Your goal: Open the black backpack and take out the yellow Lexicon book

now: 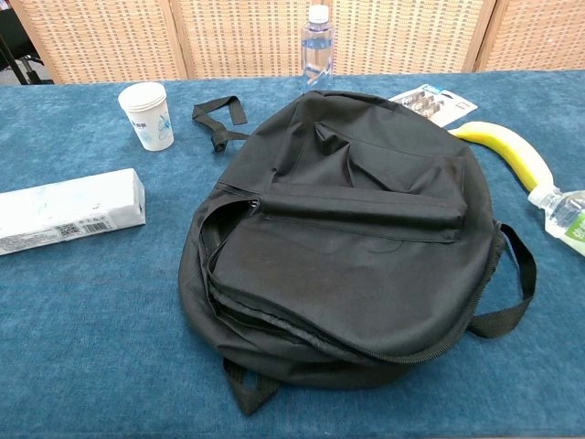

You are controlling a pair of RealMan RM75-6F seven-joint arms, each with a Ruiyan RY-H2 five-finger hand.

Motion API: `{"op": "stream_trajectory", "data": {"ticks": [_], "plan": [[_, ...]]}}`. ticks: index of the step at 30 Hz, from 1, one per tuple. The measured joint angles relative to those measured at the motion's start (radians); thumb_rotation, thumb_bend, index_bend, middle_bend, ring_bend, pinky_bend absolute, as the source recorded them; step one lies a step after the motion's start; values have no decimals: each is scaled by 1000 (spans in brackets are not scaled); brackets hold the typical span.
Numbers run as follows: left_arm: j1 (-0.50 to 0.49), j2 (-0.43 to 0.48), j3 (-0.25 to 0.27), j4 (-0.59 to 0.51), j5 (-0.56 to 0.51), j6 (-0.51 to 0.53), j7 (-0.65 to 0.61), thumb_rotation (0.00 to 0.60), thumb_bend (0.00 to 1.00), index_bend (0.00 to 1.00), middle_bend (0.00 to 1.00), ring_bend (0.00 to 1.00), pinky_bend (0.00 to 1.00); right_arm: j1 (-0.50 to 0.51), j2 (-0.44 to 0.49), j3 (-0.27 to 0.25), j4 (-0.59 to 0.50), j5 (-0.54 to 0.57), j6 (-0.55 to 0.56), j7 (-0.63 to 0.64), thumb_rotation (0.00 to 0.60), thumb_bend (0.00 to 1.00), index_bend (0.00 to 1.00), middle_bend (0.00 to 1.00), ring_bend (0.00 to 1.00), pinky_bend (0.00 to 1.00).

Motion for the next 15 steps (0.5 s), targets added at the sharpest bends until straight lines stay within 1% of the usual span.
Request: {"op": "stream_trajectory", "data": {"ticks": [4,7,9,12,15], "plan": [[-2,-9,0,3,3,-2,10,600,160,0,0,0,0,67,24,-21,-5,-82,-84,63,600,0,78,0,0,0],[-3,-11,-3,3,-3,-4,12,600,165,0,0,0,0,131,26,-31,-2,-149,-144,113,600,0,89,0,0,0],[-4,-12,-7,3,-13,-4,12,600,175,0,0,0,0,169,18,-38,-4,-189,-184,112,600,0,98,0,0,0],[-4,-11,-12,4,-29,-9,10,600,179,0,0,0,0,214,3,-44,-24,-218,-242,101,600,0,98,0,0,0],[-4,-5,-16,4,-38,-9,-4,600,179,0,0,0,0,261,-24,-47,-59,-229,-338,70,600,0,120,0,0,0]]}}
